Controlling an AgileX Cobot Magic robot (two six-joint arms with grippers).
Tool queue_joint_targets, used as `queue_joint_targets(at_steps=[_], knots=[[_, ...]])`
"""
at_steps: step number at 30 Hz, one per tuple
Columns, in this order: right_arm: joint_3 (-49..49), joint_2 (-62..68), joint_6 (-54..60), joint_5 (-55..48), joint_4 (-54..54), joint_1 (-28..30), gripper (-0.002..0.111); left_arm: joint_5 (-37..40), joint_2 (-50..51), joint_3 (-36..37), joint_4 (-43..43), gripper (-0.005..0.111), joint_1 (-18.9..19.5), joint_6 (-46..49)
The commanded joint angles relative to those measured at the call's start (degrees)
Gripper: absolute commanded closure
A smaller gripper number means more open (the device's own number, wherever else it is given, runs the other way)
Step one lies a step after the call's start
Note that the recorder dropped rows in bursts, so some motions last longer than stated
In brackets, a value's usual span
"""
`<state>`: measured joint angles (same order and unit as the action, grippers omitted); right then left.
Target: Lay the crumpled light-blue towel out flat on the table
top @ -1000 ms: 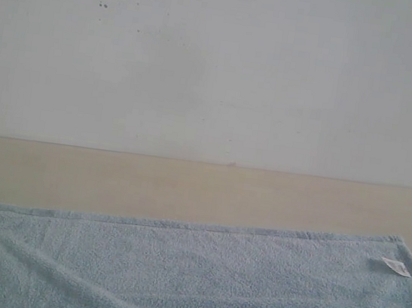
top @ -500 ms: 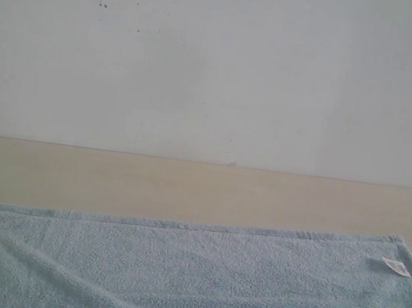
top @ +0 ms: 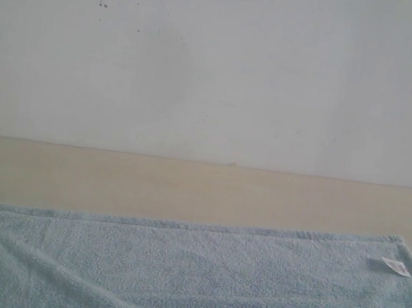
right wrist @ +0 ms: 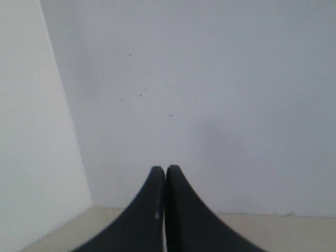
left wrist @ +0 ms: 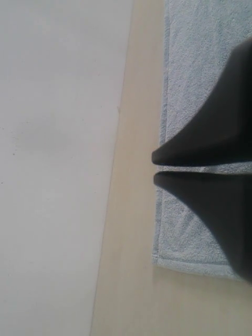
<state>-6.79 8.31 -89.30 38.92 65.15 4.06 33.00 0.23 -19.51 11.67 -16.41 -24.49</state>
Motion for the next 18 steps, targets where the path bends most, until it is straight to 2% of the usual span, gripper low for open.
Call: queue_joint_targets(at_steps=[1,5,10,18], knots=[[0.11,-3.14,3.32,-11.52,0.2,-1.97,0.108,0.03,-0.23,0.1,0.06,0.103,-0.13,-0.31],[0.11,-4.2,9.33,-18.51,1.13,-5.65,0.108,0.03,-0.23,0.1,0.06,0.103,-0.13,-0.31],[0.11,-4.2,11.97,-14.99,7.95,-8.1,0.108,0.03,-0.23,0.1,0.06,0.103,-0.13,-0.31],[0.11,-4.2,9.41,-10.63,6.62,-8.1,0.108,0.03,-0.23,0.1,0.06,0.103,-0.13,-0.31]])
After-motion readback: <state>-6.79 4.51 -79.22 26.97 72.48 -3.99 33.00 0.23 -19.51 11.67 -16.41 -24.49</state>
